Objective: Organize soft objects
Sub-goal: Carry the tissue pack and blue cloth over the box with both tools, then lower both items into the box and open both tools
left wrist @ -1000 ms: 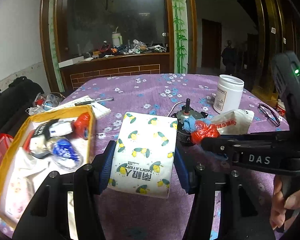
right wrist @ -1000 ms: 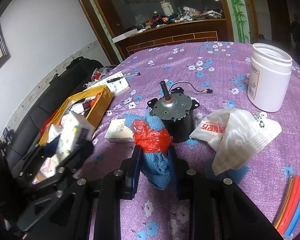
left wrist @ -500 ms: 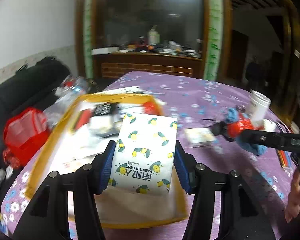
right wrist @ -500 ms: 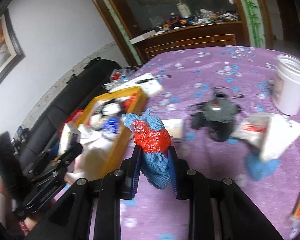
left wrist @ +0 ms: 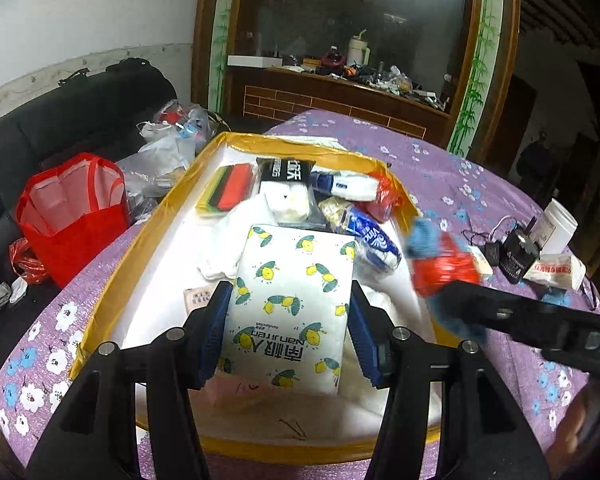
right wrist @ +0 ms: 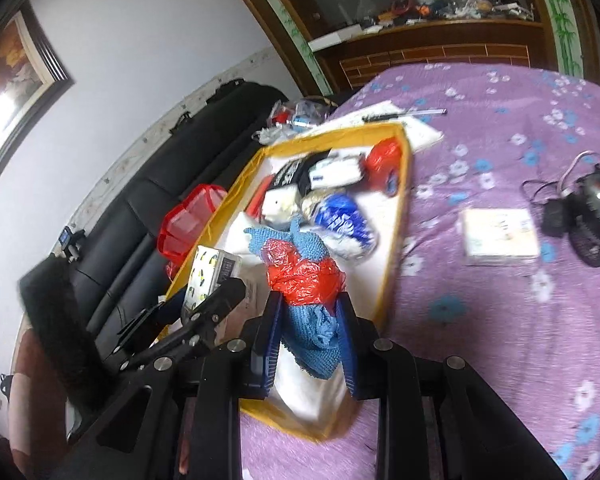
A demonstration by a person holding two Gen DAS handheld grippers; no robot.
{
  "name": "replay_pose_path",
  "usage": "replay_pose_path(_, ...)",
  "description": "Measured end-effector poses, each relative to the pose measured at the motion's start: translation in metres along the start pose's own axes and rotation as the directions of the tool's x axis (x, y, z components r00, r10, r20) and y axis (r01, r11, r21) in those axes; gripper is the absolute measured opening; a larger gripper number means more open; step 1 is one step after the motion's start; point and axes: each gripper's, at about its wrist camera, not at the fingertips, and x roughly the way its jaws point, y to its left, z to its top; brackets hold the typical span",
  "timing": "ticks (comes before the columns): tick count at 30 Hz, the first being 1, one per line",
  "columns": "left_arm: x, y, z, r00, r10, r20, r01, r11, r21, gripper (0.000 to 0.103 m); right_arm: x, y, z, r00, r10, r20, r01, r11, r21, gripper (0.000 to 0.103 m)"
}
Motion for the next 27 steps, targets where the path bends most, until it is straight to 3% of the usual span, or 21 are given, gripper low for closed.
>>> replay_pose_path(8, 0.0, 0.003, 0.001, 1.0, 0.021, -0.008, -0.021, 1.0, -0.007, 0.054, 0.032, -0.001, -0.003, 0.997, -0.065, -0.038, 0.065, 0.998, -0.002, 0.027)
replay_pose_path(12, 0.003, 0.006, 0.001, 0.999, 0.03, -0.015, -0.03, 0.999, -0.013, 0.054, 0.034, 0.001, -0.006, 0.997, -0.08, -0.015, 0.079, 0.996, -0.032, 0.028)
replay_pose_path(20, 0.005, 0.006, 0.001, 0.998, 0.052, -0.02, -0.052, 0.999, -0.01, 0.055, 0.029, -0.004, -0.009, 0.999, -0.03, 0.014, 0.03, 0.999, -0.017, 0.029)
replay_pose_path(27, 0.005, 0.009, 0.001, 0.998, 0.067, -0.021, -0.068, 0.997, -0.022, 0.055, 0.021, 0.0, -0.009, 1.0, 0.016, 0.026, -0.015, 1.0, -0.027, 0.047)
